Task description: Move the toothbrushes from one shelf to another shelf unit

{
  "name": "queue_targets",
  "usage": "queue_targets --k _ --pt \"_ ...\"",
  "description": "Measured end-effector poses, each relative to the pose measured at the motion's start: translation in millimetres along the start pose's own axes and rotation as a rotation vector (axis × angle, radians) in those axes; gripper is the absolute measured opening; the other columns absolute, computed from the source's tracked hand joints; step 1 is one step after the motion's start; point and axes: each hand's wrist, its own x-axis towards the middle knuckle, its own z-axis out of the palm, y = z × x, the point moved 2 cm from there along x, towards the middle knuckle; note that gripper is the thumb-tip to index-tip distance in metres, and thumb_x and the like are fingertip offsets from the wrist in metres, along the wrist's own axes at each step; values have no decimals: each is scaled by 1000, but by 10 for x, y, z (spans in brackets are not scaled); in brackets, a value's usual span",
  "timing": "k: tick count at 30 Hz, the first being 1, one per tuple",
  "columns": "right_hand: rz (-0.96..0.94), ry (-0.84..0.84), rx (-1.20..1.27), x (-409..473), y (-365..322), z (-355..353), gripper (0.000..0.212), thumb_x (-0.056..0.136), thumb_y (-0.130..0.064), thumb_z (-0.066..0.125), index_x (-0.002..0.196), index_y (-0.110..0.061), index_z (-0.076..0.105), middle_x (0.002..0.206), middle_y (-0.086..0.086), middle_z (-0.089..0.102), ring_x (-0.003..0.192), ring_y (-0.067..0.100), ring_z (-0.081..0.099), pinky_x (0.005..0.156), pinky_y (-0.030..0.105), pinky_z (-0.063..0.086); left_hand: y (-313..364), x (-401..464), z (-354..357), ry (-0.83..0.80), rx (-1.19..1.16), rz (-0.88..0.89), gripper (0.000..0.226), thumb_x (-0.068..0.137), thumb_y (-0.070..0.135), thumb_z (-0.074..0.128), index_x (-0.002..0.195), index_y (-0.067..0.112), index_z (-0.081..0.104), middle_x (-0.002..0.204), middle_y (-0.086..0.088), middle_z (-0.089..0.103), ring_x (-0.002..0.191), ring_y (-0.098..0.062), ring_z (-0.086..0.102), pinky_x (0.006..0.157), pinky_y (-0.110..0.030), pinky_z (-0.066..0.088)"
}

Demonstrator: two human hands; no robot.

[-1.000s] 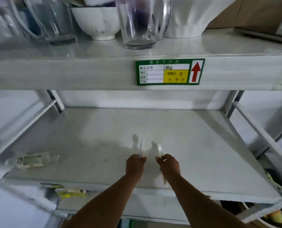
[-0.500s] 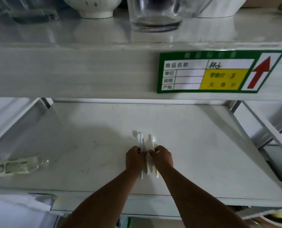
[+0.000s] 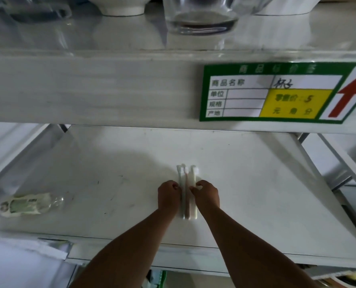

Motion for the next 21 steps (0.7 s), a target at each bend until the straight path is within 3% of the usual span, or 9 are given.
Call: queue_targets --k 2,4,6,8,10,13,21 --pt "-19 -7 -40 3 -17 -42 22 88 -34 61 93 -13 66 89 3 69 79 22 64 72 33 53 20 40 -35 26 83 56 22 87 16 50 88 8 71 89 -8 70 83 -23 65 71 -30 51" --pt "-51 5 -118 41 -49 -121 32 93 -40 53 112 -15 64 105 4 67 93 22 63 80 32 51 68 99 -116 84 298 177 26 92 26 46 101 13 67 104 -9 67 101 -27 62 82 -35 50" --pt "-108 27 -270 135 -120 -211 48 95 -47 44 133 -18 51 125 9 56 115 26 53 92 36 47 106 167 -249 61 499 229 44 97 41 39 133 19 52 140 -9 51 132 -29 43 103 -39 39" --pt "-175 31 -403 231 -252 -304 58 95 -53 37 145 -23 36 144 9 40 131 29 39 103 42 38 121 277 -431 -23 594 215 60 98 52 29 151 23 28 161 -5 21 149 -28 13 117 -44 20" --pt "-216 17 -471 304 -424 -404 65 94 -59 31 150 -27 25 157 6 24 143 29 24 111 45 28 141 398 -621 -105 629 178 66 97 58 21 154 26 14 164 -2 3 151 -27 -3 120 -47 7" --pt "-266 -20 -595 377 -677 -505 71 94 -63 25 154 -27 14 163 5 8 150 26 9 117 46 16 182 478 -878 -138 675 148 70 95 63 16 155 28 7 164 -1 -6 150 -27 -11 120 -48 2" --pt "-378 -134 -742 353 -1240 -282 72 92 -66 22 154 -31 12 164 3 6 151 23 6 119 48 10 -65 313 -1581 -32 785 47 69 95 62 14 155 29 2 164 1 -8 150 -26 -13 120 -49 -2"
